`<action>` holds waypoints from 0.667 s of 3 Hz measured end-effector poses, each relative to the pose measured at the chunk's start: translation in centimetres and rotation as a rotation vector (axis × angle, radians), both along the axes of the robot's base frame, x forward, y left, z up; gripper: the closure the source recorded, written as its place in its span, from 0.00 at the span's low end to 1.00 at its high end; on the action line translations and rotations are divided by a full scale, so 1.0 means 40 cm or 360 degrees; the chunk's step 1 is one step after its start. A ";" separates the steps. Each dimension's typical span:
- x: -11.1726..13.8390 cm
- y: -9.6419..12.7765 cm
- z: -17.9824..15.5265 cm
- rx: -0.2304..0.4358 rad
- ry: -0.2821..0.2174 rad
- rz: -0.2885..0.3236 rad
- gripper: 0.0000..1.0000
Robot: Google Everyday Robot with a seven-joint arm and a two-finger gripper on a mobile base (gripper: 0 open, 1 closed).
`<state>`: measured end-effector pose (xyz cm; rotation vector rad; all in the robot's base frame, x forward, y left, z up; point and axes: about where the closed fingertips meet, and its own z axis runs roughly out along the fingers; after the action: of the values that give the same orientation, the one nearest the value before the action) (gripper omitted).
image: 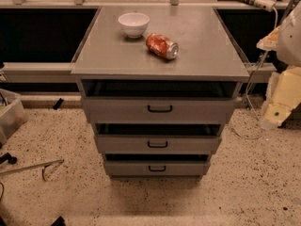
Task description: Open top drawer
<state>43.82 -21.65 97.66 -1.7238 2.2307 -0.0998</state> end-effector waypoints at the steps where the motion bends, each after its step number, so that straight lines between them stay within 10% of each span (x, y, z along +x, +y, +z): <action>1: 0.003 0.000 -0.008 0.0006 -0.0015 -0.0007 0.00; 2: 0.008 0.032 -0.065 0.0072 -0.0041 0.0019 0.00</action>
Offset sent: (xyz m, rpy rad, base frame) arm 0.0185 0.0323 -0.0686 0.1185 -0.0661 0.0299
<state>44.14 -20.37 95.08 -1.7025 2.1866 -0.0678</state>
